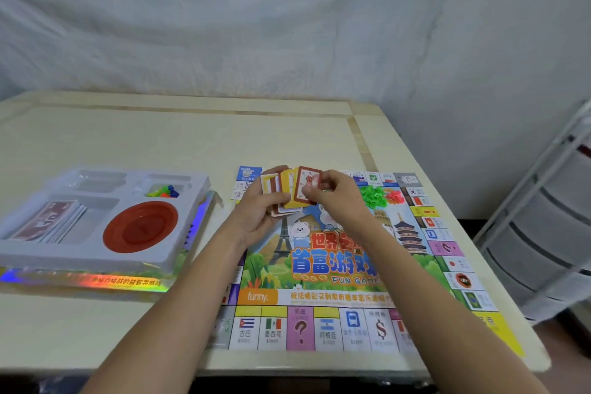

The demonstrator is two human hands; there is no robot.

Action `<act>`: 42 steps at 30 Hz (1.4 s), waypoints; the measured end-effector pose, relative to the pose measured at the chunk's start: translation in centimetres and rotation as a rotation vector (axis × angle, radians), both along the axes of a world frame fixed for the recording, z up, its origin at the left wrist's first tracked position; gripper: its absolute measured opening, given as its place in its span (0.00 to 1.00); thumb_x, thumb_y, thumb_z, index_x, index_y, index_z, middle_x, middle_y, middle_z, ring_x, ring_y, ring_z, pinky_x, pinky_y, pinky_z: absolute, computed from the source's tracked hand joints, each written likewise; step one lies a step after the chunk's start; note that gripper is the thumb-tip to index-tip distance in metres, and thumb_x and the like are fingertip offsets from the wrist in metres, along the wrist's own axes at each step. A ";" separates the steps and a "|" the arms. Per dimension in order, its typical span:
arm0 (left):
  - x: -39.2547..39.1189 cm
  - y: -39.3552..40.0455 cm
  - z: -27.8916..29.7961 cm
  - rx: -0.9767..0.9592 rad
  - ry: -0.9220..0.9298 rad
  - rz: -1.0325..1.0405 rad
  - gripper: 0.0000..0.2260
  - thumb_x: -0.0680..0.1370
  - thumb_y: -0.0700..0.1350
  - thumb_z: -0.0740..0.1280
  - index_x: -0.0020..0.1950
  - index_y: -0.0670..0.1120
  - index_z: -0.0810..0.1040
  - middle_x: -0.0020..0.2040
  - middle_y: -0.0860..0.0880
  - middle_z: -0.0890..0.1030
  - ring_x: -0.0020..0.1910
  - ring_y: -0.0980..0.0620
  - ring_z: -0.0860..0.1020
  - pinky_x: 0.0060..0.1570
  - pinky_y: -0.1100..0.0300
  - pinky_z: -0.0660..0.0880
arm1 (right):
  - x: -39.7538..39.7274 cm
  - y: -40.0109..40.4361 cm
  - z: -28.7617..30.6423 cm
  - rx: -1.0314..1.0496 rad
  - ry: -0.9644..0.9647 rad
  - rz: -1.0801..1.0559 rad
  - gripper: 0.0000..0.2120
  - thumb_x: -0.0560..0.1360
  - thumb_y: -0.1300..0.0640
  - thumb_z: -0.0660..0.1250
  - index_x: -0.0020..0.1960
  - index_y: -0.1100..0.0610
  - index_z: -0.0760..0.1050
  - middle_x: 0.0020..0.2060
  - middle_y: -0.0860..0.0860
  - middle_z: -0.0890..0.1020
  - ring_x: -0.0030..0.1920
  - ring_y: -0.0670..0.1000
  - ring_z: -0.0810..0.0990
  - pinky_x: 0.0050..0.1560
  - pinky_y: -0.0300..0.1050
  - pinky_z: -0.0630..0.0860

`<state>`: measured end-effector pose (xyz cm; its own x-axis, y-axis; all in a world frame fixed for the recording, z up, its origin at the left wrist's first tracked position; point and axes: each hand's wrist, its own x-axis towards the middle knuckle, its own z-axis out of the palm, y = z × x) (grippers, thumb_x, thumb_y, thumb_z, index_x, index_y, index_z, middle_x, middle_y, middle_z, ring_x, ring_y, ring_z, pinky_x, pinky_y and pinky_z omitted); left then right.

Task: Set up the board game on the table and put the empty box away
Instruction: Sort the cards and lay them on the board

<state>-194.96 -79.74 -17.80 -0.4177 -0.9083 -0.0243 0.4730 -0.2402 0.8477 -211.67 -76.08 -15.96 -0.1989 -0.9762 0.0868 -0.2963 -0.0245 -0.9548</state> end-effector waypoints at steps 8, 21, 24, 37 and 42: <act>-1.0 0.7 0.0 0.024 -0.001 0.046 0.22 0.75 0.26 0.65 0.66 0.42 0.72 0.55 0.37 0.82 0.50 0.40 0.82 0.43 0.49 0.83 | -0.8 1.0 0.1 0.047 -0.029 -0.110 0.01 0.75 0.60 0.71 0.44 0.56 0.81 0.40 0.52 0.85 0.40 0.48 0.83 0.39 0.40 0.76; -0.4 -0.3 0.0 0.025 -0.068 0.306 0.18 0.77 0.29 0.65 0.60 0.48 0.74 0.48 0.43 0.84 0.43 0.43 0.83 0.38 0.53 0.82 | -0.7 -0.5 -0.3 0.086 0.044 -0.137 0.06 0.78 0.58 0.67 0.49 0.58 0.81 0.38 0.56 0.83 0.34 0.48 0.77 0.35 0.40 0.71; 1.0 -1.9 0.1 0.029 -0.023 0.486 0.18 0.76 0.29 0.65 0.60 0.49 0.74 0.53 0.41 0.82 0.49 0.40 0.82 0.41 0.51 0.82 | -0.9 -2.2 -0.2 0.127 0.175 -0.149 0.08 0.77 0.58 0.69 0.54 0.60 0.78 0.42 0.56 0.84 0.35 0.47 0.79 0.29 0.34 0.70; 2.1 -3.8 -0.6 0.036 0.103 0.389 0.18 0.77 0.28 0.64 0.62 0.46 0.72 0.55 0.40 0.82 0.50 0.40 0.84 0.41 0.50 0.83 | 2.1 -7.3 -1.6 0.235 0.570 -0.076 0.17 0.73 0.69 0.63 0.60 0.62 0.68 0.57 0.61 0.71 0.37 0.53 0.70 0.31 0.40 0.63; 1.4 -3.4 -0.4 0.029 -0.016 0.281 0.18 0.76 0.28 0.65 0.63 0.42 0.73 0.55 0.39 0.81 0.48 0.42 0.83 0.42 0.49 0.83 | 1.9 -5.6 -0.1 -0.097 0.280 -0.039 0.10 0.78 0.62 0.63 0.55 0.57 0.80 0.49 0.52 0.82 0.45 0.49 0.78 0.41 0.30 0.72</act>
<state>-193.54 -83.16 -18.17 -0.1489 -0.9872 -0.0570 0.5109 -0.1262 0.8503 -209.76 -81.66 -16.10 -0.1912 -0.9526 0.2366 -0.5507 -0.0954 -0.8293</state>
